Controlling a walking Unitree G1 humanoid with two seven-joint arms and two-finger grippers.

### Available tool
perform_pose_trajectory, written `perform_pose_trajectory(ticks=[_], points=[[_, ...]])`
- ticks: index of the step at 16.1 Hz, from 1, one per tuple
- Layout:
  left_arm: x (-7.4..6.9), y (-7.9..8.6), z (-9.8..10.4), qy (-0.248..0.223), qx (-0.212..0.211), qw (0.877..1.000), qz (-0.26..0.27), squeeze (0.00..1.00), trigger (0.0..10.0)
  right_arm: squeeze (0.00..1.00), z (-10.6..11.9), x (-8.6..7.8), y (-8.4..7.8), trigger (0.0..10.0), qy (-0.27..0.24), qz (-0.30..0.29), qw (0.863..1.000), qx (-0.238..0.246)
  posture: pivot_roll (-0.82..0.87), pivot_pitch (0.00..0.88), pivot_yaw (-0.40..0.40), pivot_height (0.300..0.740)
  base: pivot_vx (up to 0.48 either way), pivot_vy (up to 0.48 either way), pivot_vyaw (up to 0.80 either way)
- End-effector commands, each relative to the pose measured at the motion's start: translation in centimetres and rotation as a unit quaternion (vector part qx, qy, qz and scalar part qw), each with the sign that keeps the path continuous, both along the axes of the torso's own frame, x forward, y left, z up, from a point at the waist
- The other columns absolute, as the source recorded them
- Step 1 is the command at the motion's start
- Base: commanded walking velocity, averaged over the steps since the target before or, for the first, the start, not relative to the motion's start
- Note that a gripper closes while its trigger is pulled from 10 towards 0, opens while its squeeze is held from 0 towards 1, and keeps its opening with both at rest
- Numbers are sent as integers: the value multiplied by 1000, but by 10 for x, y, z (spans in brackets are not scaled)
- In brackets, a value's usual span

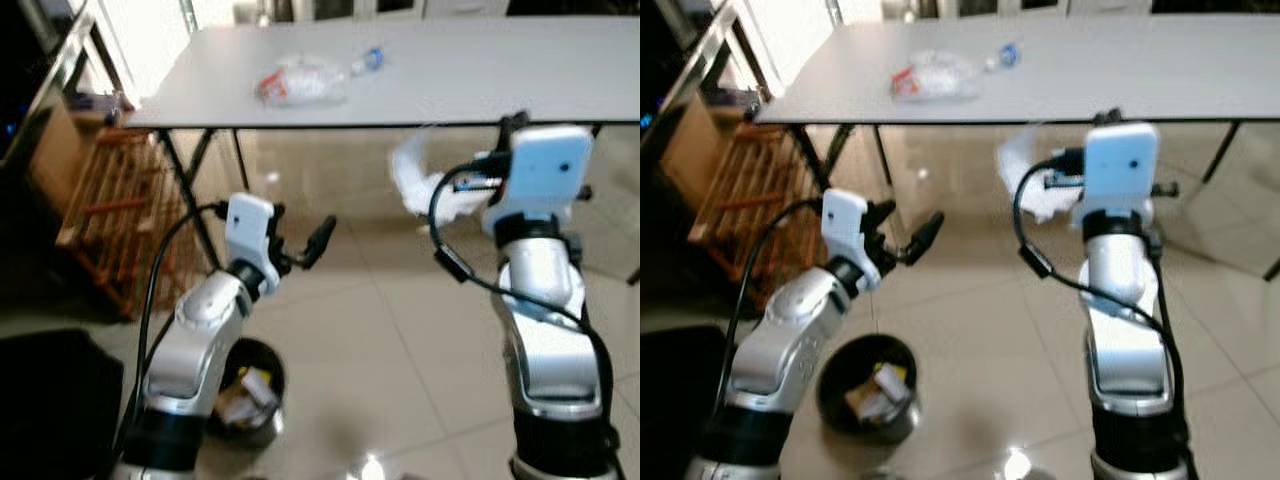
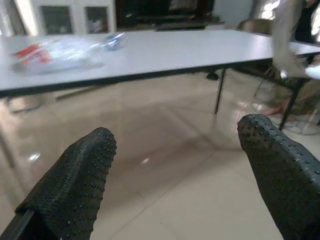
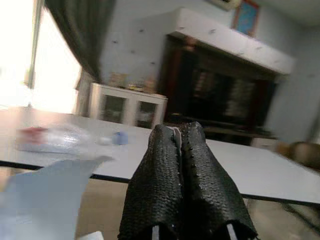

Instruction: Picking trash to rubbish bin

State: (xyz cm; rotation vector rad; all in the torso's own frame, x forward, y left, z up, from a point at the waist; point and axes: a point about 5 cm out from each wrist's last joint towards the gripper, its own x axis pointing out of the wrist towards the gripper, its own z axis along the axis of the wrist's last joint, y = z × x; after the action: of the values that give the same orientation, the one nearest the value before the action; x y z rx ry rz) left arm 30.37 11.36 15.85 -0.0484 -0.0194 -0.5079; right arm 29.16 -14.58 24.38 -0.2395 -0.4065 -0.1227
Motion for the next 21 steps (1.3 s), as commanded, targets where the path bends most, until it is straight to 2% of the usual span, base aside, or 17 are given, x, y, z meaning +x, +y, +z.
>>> perform_pose_trajectory(ticks=[1,15,21], points=[[0,1,1,-3,1,1000,3,0,10000,0,3,-1,4,0,-8,8,1000,-7,-13,75,50,740,0,480,0],[-2,1,-4,4,13,1000,3,0,10000,0,0,-1,4,0,-4,12,1000,-8,-15,85,46,740,0,473,0],[-5,-1,-7,-1,21,1000,-9,0,10000,0,-1,-1,6,0,0,15,1000,-7,-12,90,49,740,0,0,0]])
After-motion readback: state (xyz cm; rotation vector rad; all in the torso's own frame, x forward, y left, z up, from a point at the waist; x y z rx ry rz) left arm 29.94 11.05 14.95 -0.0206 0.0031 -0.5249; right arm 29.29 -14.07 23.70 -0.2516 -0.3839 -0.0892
